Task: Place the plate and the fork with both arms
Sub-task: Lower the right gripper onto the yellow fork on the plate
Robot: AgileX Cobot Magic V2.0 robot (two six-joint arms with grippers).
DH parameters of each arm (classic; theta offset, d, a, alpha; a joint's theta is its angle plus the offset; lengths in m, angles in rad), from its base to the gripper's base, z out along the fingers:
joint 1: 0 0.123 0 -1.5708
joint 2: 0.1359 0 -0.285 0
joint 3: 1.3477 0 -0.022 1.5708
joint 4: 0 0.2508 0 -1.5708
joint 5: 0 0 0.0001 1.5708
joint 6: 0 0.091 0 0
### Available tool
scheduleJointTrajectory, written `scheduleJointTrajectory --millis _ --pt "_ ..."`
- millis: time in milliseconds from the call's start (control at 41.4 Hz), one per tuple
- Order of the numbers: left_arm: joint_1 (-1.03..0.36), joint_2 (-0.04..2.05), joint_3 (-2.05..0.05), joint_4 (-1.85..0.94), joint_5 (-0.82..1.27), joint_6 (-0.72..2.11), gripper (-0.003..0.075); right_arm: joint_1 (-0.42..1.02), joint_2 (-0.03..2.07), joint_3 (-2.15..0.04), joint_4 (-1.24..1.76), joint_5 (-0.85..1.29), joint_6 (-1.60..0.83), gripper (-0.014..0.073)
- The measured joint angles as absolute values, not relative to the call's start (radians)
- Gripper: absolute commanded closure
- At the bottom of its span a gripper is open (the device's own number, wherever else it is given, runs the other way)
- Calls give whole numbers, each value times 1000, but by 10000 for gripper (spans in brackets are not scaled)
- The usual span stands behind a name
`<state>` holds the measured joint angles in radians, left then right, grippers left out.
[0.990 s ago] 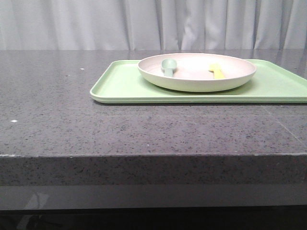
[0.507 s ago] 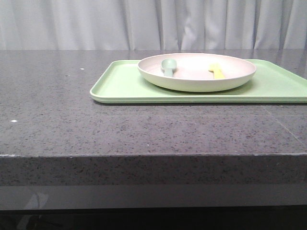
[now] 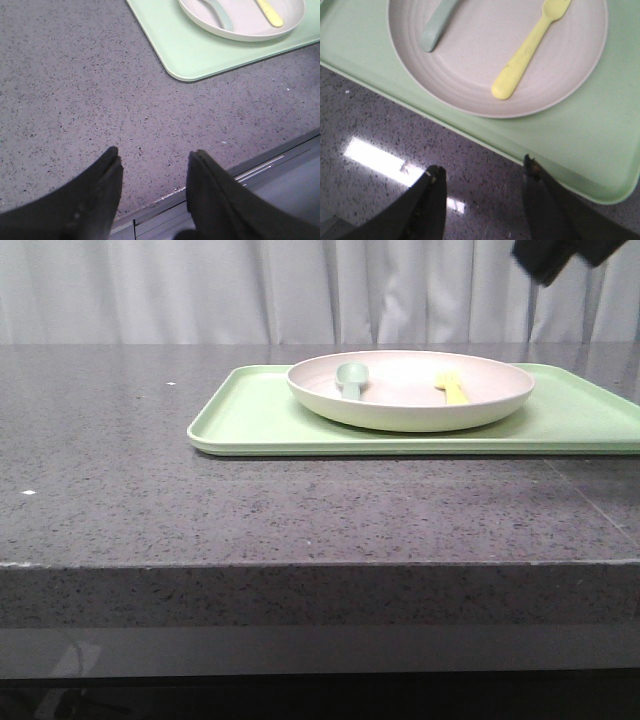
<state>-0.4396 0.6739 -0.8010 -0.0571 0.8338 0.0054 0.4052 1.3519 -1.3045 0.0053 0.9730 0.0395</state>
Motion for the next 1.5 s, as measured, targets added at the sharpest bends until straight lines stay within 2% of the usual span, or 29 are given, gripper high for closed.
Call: scheduleJointTrajectory --millis 314,748,1183,1496 --pt "-440 674 -801 -57 834 5 418 377 1629 -1538 5 1025 191 258" --pt "-440 674 -801 -57 834 5 418 307 1891 -1804 5 1128 294 259" --pt "-440 674 -801 -57 834 5 418 290 2044 -1982 7 1190 341 259" --pt "-440 674 -801 -57 834 5 418 290 2083 -1996 7 1190 343 259"
